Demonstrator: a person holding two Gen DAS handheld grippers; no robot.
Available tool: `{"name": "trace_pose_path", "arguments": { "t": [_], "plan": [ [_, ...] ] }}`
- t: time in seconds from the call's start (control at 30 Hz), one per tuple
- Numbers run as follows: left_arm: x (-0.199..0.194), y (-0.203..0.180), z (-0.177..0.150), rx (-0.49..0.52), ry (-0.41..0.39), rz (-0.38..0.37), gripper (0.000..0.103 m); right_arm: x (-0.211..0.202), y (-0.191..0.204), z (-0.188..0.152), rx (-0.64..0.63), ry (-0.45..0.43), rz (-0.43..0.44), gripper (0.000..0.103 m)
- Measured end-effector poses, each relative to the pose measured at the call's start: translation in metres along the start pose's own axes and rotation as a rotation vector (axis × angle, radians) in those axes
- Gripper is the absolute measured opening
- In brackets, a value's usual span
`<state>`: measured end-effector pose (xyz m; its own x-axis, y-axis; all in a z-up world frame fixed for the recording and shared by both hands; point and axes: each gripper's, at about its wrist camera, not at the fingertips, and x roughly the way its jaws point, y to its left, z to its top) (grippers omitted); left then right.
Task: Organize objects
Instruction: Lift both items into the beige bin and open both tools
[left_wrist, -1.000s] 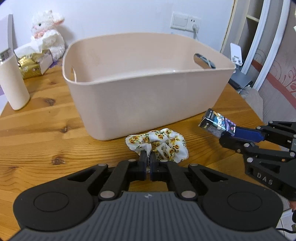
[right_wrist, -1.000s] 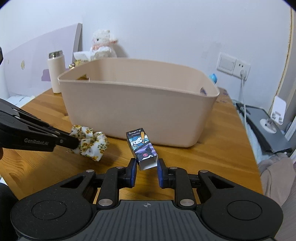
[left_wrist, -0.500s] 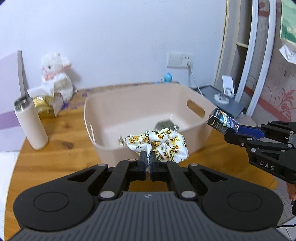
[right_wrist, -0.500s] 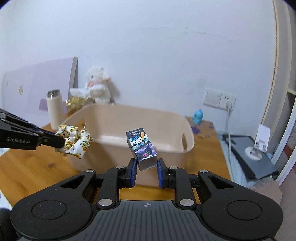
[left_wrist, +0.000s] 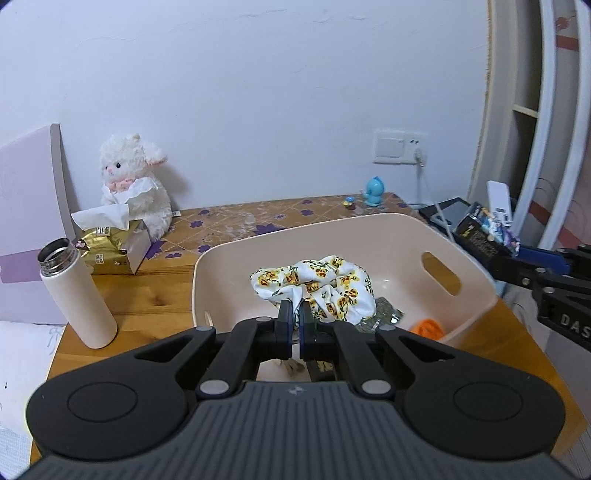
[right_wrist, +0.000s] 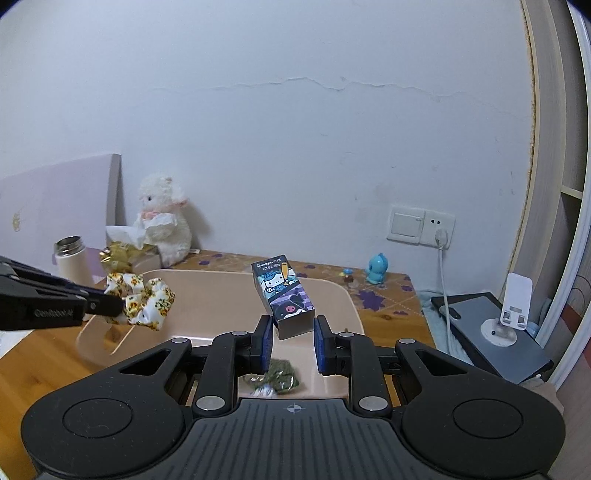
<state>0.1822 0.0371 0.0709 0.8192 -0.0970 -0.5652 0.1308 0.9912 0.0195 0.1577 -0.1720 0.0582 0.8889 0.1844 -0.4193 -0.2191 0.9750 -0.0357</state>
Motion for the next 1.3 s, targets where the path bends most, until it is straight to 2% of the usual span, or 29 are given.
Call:
{"name": "trace_pose_path", "arguments": {
  "t": [0.33, 0.57, 0.7, 0.73, 0.77, 0.83, 0.87, 0.97, 1.03, 1.2, 1.3],
  "plan": [
    [0.078, -0.002, -0.008, 0.006, 0.166, 0.069, 0.004, 0.056, 0.002, -0.005, -0.001, 0.095, -0.055, 0.021],
    [0.101, 0.002, -0.023, -0.006, 0.259, 0.070, 0.005, 0.092, 0.008, -0.023, -0.007, 0.191, -0.090, 0.021],
    [0.102, 0.004, -0.025, -0.007, 0.271, 0.070, 0.011, 0.102, 0.010, -0.028, 0.012, 0.229, -0.086, 0.022],
    [0.101, 0.003, -0.024, -0.004, 0.272, 0.072, 0.014, 0.103, 0.010, -0.029, 0.014, 0.237, -0.084, 0.022],
    [0.099, 0.002, -0.023, -0.001, 0.271, 0.074, 0.016, 0.101, 0.011, -0.028, 0.012, 0.239, -0.087, 0.030],
    [0.094, 0.000, -0.021, 0.001, 0.261, 0.065, 0.033, 0.097, 0.011, -0.028, 0.011, 0.229, -0.093, 0.036],
    [0.092, -0.001, -0.020, 0.002, 0.255, 0.061, 0.035, 0.094, 0.011, -0.026, 0.014, 0.223, -0.096, 0.040],
    [0.082, -0.006, -0.016, 0.009, 0.232, 0.058, 0.055, 0.082, 0.009, -0.022, 0.029, 0.209, -0.096, 0.051],
    [0.075, -0.007, -0.015, 0.006, 0.204, 0.071, 0.080, 0.073, 0.009, -0.019, 0.031, 0.200, -0.097, 0.060],
    [0.057, -0.003, -0.011, -0.024, 0.172, 0.064, 0.083, 0.046, 0.011, -0.013, 0.017, 0.166, -0.104, 0.071],
    [0.046, 0.000, -0.011, -0.039, 0.164, 0.066, 0.083, 0.028, 0.014, -0.010, 0.020, 0.160, -0.095, 0.074]
  ]
}}
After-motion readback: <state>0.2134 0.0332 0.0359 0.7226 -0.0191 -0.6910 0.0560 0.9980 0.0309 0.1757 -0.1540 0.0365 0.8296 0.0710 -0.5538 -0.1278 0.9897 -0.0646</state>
